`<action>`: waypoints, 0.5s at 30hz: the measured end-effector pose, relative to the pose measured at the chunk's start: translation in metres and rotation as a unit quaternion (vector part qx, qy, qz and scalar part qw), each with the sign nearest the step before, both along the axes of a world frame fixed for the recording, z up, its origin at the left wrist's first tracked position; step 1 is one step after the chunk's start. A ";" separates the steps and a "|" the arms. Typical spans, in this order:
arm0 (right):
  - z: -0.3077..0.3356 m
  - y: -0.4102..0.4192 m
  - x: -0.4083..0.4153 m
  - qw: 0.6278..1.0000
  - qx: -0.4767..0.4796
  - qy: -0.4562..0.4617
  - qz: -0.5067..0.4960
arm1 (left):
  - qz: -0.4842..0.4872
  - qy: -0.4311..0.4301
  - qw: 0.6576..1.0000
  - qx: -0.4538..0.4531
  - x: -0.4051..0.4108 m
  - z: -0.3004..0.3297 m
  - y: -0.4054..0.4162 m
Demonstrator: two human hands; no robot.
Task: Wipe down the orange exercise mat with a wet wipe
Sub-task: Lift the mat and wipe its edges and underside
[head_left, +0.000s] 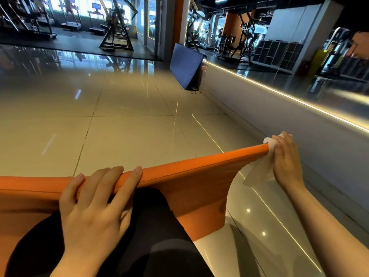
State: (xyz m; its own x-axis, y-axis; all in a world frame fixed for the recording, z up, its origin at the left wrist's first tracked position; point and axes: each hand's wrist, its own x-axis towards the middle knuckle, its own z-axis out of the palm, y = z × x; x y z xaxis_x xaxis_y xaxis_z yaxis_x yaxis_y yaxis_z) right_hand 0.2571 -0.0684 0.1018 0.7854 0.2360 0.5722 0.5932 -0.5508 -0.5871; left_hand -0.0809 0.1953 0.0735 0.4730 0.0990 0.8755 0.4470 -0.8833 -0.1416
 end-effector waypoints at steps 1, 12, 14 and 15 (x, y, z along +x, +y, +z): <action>-0.004 0.007 -0.011 1.000 0.003 -0.004 -0.002 | 0.004 -0.004 1.000 0.001 0.001 -0.001 0.000; -0.023 0.125 -0.181 0.962 -0.034 -0.164 0.217 | 0.020 0.008 0.999 -0.029 0.004 0.003 -0.002; -0.018 0.115 -0.156 0.953 -0.076 -0.201 0.214 | 0.023 0.023 0.998 -0.046 0.000 0.011 0.002; -0.015 0.107 -0.137 0.957 -0.087 -0.195 0.197 | 0.032 0.026 0.997 -0.062 -0.002 0.015 0.004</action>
State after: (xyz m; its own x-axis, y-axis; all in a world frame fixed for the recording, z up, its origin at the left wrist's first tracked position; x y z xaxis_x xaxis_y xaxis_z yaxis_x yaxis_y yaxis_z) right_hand 0.1198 0.0388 0.0864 0.3510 0.5883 0.7284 0.9302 -0.3081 -0.1995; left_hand -0.0826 0.1995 0.0882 0.5075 0.2368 0.8285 0.4972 -0.8658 -0.0571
